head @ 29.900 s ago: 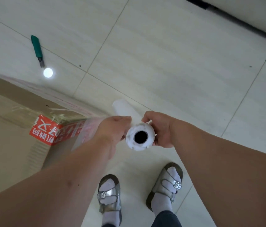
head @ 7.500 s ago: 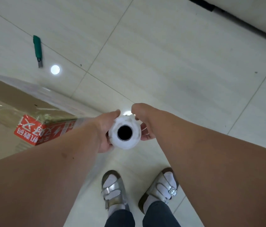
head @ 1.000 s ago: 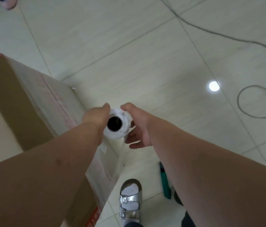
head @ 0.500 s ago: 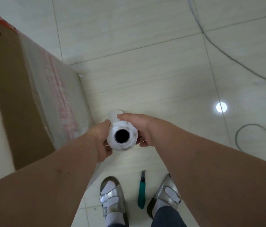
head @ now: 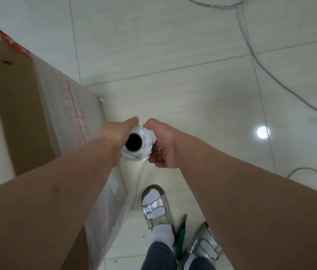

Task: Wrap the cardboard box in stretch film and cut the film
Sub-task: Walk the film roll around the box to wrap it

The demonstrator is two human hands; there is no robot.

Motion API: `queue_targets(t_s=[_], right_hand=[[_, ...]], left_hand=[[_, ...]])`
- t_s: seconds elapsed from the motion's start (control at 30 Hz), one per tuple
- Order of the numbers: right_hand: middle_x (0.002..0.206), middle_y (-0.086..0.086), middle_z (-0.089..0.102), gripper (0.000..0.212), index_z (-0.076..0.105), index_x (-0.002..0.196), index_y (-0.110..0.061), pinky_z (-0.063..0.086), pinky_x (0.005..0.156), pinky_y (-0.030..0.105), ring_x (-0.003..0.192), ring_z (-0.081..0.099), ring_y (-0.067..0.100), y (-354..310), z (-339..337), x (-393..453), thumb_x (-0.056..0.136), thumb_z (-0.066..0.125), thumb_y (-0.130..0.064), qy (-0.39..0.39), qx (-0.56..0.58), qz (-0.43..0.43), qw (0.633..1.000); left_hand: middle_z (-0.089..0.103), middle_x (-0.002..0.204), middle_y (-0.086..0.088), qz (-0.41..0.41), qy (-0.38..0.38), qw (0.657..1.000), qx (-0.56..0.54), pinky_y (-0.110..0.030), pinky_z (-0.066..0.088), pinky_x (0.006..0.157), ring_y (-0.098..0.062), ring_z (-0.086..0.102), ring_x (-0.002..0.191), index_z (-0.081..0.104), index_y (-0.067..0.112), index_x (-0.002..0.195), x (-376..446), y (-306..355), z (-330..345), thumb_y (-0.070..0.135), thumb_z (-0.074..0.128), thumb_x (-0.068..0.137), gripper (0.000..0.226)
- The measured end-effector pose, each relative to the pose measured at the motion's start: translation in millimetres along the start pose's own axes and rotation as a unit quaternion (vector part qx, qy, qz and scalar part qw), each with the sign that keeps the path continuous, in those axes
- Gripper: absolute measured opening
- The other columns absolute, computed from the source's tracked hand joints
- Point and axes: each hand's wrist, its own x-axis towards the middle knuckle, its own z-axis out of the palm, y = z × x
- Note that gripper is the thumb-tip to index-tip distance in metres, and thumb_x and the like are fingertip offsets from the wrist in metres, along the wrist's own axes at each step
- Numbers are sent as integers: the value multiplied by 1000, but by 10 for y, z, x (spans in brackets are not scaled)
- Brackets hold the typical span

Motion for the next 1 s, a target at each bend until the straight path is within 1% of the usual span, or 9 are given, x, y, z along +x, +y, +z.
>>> queue_targets(t_s=[0.1, 0.2, 0.3, 0.4, 0.53, 0.67, 0.77, 0.9, 1.0], right_hand=[[88, 8, 52, 31, 52, 83, -10, 46, 77, 35, 78, 52, 26, -204, -18, 30, 85, 47, -41, 35, -21, 0, 999], [100, 11, 50, 22, 49, 88, -11, 47, 86, 39, 86, 52, 28, -417, 30, 53, 92, 43, -32, 85, -54, -7, 995], [103, 9, 61, 39, 56, 96, -18, 48, 78, 35, 85, 58, 27, -565, 163, 101, 90, 44, -55, 65, -87, -3, 994], [106, 6, 67, 48, 60, 97, -23, 49, 79, 34, 93, 63, 26, -693, 244, 138, 86, 47, -68, 52, -135, -3, 989], [83, 4, 63, 30, 60, 87, -17, 47, 67, 28, 74, 59, 24, -911, 298, 157, 87, 52, -47, 38, -126, -4, 991], [90, 9, 66, 34, 62, 95, -13, 45, 70, 31, 76, 61, 27, -1118, 358, 224, 84, 42, -38, 7, -84, -13, 996], [87, 10, 63, 32, 61, 92, -11, 44, 67, 31, 71, 58, 26, -1263, 382, 300, 84, 36, -29, 8, -58, -20, 998], [94, 9, 55, 24, 53, 88, -10, 44, 69, 33, 78, 52, 26, -1505, 389, 355, 89, 40, -30, 41, -78, -14, 996], [92, 6, 55, 37, 54, 91, -13, 44, 72, 33, 81, 51, 23, -1622, 388, 383, 94, 42, -48, 20, -113, -11, 993]], left_hand=[[66, 101, -6, 14, 22, 999, -23, -34, 49, 84, -26, 61, 89, 64, 13, 91, 205, 110, -101, 47, 62, 85, 34], [68, 111, -7, -82, -14, 991, -105, -38, 50, 93, -28, 65, 97, 62, 13, 112, 326, 104, -176, 51, 56, 85, 47], [68, 102, -6, -183, -108, 968, -131, -37, 48, 86, -24, 63, 87, 55, 18, 120, 300, 151, -216, 66, 46, 87, 59], [69, 99, -6, -191, -153, 960, -137, -35, 52, 71, -24, 65, 83, 57, 17, 116, 284, 306, -267, 52, 45, 95, 42], [68, 110, -6, -143, -143, 973, -114, -43, 50, 96, -27, 65, 99, 62, 14, 108, 325, 548, -406, 35, 52, 94, 27], [68, 106, -7, -4, -46, 999, 26, -42, 50, 96, -28, 64, 99, 65, 15, 91, 414, 774, -478, 41, 59, 90, 27], [64, 112, -8, 69, -10, 994, 89, -41, 48, 97, -29, 59, 106, 66, 11, 109, 540, 989, -542, 40, 51, 96, 35], [56, 95, -6, -36, 6, 998, -58, -30, 45, 71, -24, 54, 82, 59, 5, 120, 817, 995, -692, 31, 45, 98, 37], [59, 82, -6, -177, -66, 964, -186, -30, 46, 61, -23, 57, 71, 60, 12, 92, 806, 893, -680, 35, 47, 97, 27]])
